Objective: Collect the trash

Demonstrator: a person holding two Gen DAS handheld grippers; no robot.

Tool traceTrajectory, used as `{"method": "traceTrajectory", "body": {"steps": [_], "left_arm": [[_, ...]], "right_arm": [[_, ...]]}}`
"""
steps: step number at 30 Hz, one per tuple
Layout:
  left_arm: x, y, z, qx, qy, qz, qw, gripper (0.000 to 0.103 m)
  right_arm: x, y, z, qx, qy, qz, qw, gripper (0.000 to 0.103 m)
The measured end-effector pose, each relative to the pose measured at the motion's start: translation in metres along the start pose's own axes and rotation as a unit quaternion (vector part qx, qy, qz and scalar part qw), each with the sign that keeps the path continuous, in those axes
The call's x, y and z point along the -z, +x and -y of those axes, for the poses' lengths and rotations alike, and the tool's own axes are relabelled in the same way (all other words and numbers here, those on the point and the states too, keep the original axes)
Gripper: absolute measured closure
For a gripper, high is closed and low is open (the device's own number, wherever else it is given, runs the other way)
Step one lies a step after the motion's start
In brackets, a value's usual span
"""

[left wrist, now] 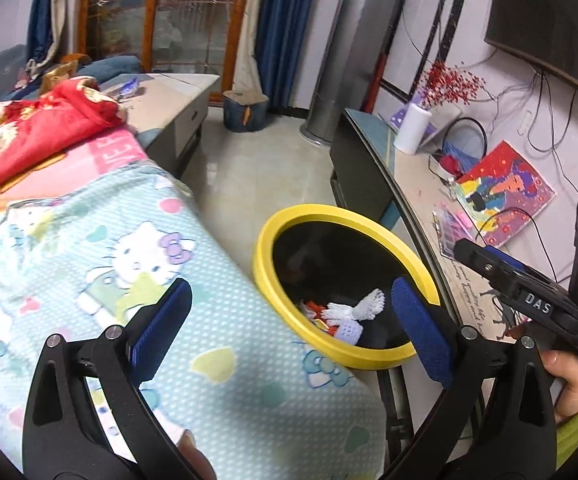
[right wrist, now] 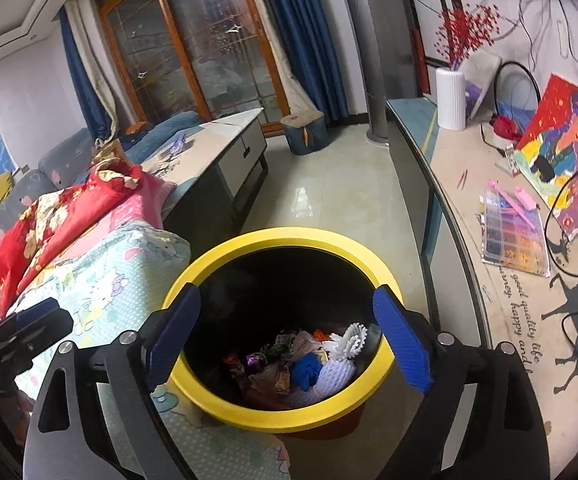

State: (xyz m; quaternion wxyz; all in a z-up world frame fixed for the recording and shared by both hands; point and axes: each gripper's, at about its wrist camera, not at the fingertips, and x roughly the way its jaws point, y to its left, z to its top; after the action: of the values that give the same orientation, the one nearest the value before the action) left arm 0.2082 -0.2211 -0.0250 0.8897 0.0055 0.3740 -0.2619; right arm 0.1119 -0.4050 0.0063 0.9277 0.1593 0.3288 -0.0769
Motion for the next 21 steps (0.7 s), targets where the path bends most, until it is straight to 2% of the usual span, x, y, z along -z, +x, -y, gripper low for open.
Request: {"method": "traceTrajectory", "body": {"steps": [7,17,21], "left_arm": [[0.004,-0.033,-0.024,-0.024,-0.025,0.023,0.9992,0.011],[0.023,-0.076,-0.051,-0.073,-0.041,0.058,0.9948,0.011],[0.032,-0.092,-0.058,-0.076,-0.042,0.072,0.9937,0.011]], "right_arm": [[0.005,-0.018,-0.032,-0.014,-0.033,0.017,0.999,0.009],[0.030,-0.038,-0.082,-0.037,-0.069,0.052,0.996,0.007],[0.043,-0.049,-0.097,-0.053,-0.080,0.071,0.993,0.007]]}}
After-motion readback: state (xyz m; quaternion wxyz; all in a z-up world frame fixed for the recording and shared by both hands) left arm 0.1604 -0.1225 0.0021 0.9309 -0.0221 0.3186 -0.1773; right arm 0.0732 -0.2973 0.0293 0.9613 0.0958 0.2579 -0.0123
